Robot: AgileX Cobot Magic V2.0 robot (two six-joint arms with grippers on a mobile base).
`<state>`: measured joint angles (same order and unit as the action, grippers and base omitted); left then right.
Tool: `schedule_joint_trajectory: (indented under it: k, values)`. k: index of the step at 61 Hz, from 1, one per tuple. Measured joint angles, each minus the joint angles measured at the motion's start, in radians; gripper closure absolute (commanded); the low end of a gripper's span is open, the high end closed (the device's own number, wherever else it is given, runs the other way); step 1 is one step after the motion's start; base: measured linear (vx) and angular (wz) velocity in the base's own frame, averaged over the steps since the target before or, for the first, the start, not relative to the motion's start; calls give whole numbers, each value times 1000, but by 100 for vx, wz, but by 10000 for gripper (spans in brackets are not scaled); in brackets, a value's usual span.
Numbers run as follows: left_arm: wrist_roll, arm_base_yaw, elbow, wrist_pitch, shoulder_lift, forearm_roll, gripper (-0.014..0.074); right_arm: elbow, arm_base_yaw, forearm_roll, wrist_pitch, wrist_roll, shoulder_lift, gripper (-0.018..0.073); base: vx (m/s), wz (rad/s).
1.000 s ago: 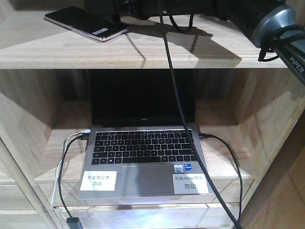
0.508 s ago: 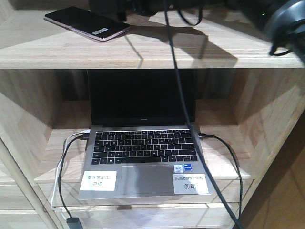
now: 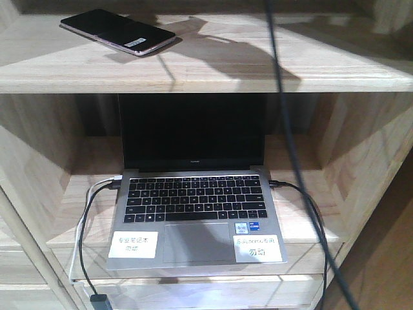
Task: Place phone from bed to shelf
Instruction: 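Open the right gripper and withdraw it from the phone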
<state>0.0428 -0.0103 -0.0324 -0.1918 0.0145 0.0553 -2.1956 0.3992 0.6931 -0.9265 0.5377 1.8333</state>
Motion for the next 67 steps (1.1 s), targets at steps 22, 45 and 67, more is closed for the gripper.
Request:
schedule_joint_trajectory:
  k: [22,45,67]
  values:
    - [0,0,0,0,0,0,596,358,0,-92,239,-18,-217,563,0,0]
    - [0,0,0,0,0,0,596,878,0,-91,523,111,-573,563,0,0]
    - [0,0,0,0,0,0,596,1284,0,-88,692,154,-888,563,0,0]
